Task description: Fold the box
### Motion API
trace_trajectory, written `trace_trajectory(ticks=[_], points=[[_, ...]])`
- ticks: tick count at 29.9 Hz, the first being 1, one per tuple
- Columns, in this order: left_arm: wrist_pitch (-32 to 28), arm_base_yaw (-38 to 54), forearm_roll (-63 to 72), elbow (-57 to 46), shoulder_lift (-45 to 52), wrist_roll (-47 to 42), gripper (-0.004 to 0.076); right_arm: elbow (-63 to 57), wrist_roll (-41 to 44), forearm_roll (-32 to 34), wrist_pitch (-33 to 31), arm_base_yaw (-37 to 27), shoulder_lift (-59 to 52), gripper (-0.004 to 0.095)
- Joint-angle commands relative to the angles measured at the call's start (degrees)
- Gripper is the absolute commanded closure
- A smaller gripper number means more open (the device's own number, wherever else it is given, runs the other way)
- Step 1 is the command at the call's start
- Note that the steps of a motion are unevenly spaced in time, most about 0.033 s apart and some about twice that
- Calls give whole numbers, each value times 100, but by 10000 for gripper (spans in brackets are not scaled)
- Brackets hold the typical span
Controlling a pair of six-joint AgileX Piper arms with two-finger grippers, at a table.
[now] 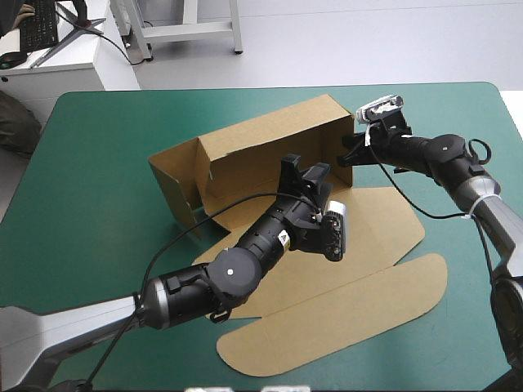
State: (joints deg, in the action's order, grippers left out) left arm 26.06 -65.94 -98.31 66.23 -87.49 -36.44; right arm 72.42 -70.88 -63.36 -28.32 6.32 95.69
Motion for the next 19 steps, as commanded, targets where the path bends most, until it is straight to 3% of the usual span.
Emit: trace_trajectory(ticks=[1, 4, 7, 10, 14, 19], points=[[554, -276, -492, 192, 582, -174, 446, 344, 471, -41, 185, -20, -238, 913], [1258, -376, -492, 192, 808, -653, 524, 466, 1102, 558, 107, -20, -238, 913], [2006, -329, -492, 192, 1110, -869, 734, 652, 2005, 1502, -174, -20, -251, 913], [2236, -115, -443, 192, 1440, -946, 720, 923, 2862, 2249, -679, -20, -260, 913], [2236, 473, 343, 334, 1908, -987, 720, 1418, 3562, 2778, -1623, -20, -297, 913], [2240, 1603, 1335, 644, 2334, -939, 720, 2357, 4595, 3462, -3123, -20, -297, 913]])
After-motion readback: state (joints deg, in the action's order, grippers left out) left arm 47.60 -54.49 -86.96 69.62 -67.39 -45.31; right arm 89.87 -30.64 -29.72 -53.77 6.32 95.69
